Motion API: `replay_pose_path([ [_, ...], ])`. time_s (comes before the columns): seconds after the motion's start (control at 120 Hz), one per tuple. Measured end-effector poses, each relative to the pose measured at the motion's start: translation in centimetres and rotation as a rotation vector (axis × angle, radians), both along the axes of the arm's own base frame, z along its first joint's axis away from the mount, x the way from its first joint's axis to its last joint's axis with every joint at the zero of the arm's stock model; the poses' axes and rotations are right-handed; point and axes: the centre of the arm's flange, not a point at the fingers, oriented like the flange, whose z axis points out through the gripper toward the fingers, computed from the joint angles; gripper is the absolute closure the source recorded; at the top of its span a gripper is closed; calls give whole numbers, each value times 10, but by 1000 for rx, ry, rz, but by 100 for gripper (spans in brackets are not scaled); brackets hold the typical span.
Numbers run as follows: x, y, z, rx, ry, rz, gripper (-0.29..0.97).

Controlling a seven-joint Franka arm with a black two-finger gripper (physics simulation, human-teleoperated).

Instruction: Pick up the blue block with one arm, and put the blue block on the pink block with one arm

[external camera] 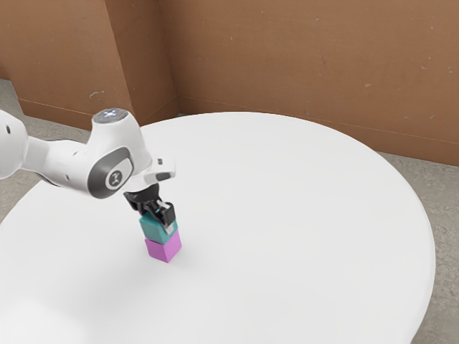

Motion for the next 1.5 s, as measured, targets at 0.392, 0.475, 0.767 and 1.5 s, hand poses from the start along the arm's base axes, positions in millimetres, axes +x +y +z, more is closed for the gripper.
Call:
replay_pose_path([
  [0.392,0,11,0,-3,-2,39,34],
  [0.475,1,7,0,-3,-8,34,34],
  [0.767,1,9,0,-5,-14,46,34],
  [1.5,-18,-14,114,-16,-183,-6,5],
])
